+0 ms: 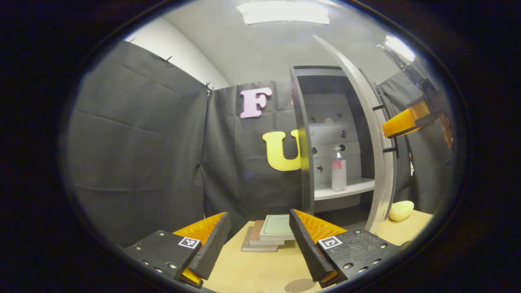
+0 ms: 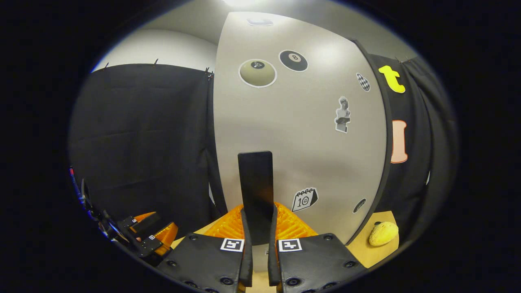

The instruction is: Open the cabinet door with the right hand, grasp the bottle in the cabinet with the left hand and place it on the coaster, then close the cabinet door with the right hand.

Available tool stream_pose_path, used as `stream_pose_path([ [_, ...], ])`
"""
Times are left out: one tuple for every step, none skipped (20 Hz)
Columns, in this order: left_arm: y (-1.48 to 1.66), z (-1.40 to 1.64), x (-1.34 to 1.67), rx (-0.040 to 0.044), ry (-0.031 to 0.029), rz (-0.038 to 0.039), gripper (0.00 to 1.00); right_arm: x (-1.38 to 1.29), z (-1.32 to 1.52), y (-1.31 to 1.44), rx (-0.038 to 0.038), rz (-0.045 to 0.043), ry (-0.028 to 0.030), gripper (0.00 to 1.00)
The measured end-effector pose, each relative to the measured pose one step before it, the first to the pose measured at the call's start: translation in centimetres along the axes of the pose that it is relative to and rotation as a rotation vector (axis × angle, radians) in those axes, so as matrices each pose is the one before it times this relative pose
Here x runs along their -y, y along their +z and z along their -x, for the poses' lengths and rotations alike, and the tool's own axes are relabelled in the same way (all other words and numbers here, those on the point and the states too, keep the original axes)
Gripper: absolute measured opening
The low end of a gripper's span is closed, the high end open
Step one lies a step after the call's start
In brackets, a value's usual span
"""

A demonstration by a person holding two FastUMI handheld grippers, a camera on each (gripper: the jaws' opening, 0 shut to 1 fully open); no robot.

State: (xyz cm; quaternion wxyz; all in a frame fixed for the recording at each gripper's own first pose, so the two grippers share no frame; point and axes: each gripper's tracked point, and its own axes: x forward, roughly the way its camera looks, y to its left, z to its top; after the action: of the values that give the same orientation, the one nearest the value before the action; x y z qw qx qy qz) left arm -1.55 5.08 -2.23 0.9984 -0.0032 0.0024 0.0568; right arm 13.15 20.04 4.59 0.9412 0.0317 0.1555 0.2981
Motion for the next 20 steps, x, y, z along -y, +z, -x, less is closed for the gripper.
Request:
stream_pose_path([
  [0.226,0.047,0.856,0.00150,-0.00556,0.00073,0.87,0.132,0.159,-0.016,0.00160,-0.00268,0.00994,0.17],
  [0.228,0.125,0.927,0.00265,-0.00526,0.00131,0.87,0.129,0.240,-0.036,0.00047,0.00030,0.00885,0.17],
  [0.369,0.233,0.779,0.00179,-0.00614,0.00007,0.87,0.155,0.205,0.014,0.00292,0.00169,0.00857,0.17],
  [0.133,0.349,0.871,0.00065,-0.00843,-0.00182,0.87,0.112,0.147,-0.045,0.00452,-0.00262,0.00780,0.17],
  [0.152,0.164,0.598,0.00230,-0.00807,-0.00313,0.87,0.199,0.142,0.009,0.00449,-0.00191,0.00747,0.17],
  [0.020,0.164,0.869,-0.00129,-0.00936,-0.00365,0.87,0.133,0.170,-0.050,0.00352,-0.00427,0.00502,0.17],
  [0.089,-0.040,0.836,-0.00376,-0.00933,-0.00275,0.87,0.174,0.215,0.010,0.00285,-0.00087,0.00309,0.17],
  [0.067,0.027,0.730,-0.00290,-0.01159,-0.00244,0.87,0.123,0.125,-0.051,0.00433,0.00119,0.00244,0.17],
  [0.303,0.050,0.829,-0.00006,-0.01085,-0.00329,0.87,0.129,0.153,0.041,0.00301,-0.00661,0.00326,0.17],
  [0.393,-0.036,0.745,0.00063,-0.01069,-0.00464,0.87,0.189,0.021,-0.079,0.00190,-0.00986,0.00488,0.15],
  [0.163,-0.033,0.794,0.00017,-0.01004,-0.00438,0.87,0.189,0.061,0.025,0.00305,-0.00896,0.00409,0.15],
  [0.030,-0.103,0.729,-0.00167,-0.01012,-0.00312,0.87,0.137,0.131,-0.008,0.00379,-0.00203,0.00204,0.15],
  [0.148,-0.014,0.790,-0.00126,-0.00944,-0.00097,0.87,0.161,0.141,0.020,0.00339,0.00278,-0.00113,0.17],
  [0.109,0.031,0.753,-0.00071,-0.00921,-0.00022,0.87,0.082,0.158,-0.019,0.00206,0.00266,-0.00409,0.14],
  [0.129,-0.035,0.729,0.00096,-0.00771,-0.00023,0.87,0.132,0.210,-0.013,-0.00005,0.00033,-0.00397,0.14],
  [0.002,-0.156,0.677,-0.00003,-0.00951,-0.00119,0.87,0.187,0.099,-0.039,0.00068,-0.00128,-0.00444,0.16],
  [0.078,-0.143,0.751,-0.00263,-0.01067,-0.00099,0.87,0.218,0.231,0.006,0.00112,-0.00262,-0.00513,0.14],
  [-0.159,-0.147,0.671,-0.00299,-0.01087,0.00066,0.87,0.161,0.186,-0.017,0.00190,-0.00222,-0.00503,0.14],
  [-0.060,-0.186,0.804,-0.00280,-0.01024,0.00261,0.87,0.257,0.252,0.047,0.00258,-0.00122,-0.00592,0.16],
  [-0.045,-0.177,0.912,-0.00206,-0.01101,0.00342,0.87,0.267,0.087,0.010,0.00338,0.00212,-0.00843,0.14],
])
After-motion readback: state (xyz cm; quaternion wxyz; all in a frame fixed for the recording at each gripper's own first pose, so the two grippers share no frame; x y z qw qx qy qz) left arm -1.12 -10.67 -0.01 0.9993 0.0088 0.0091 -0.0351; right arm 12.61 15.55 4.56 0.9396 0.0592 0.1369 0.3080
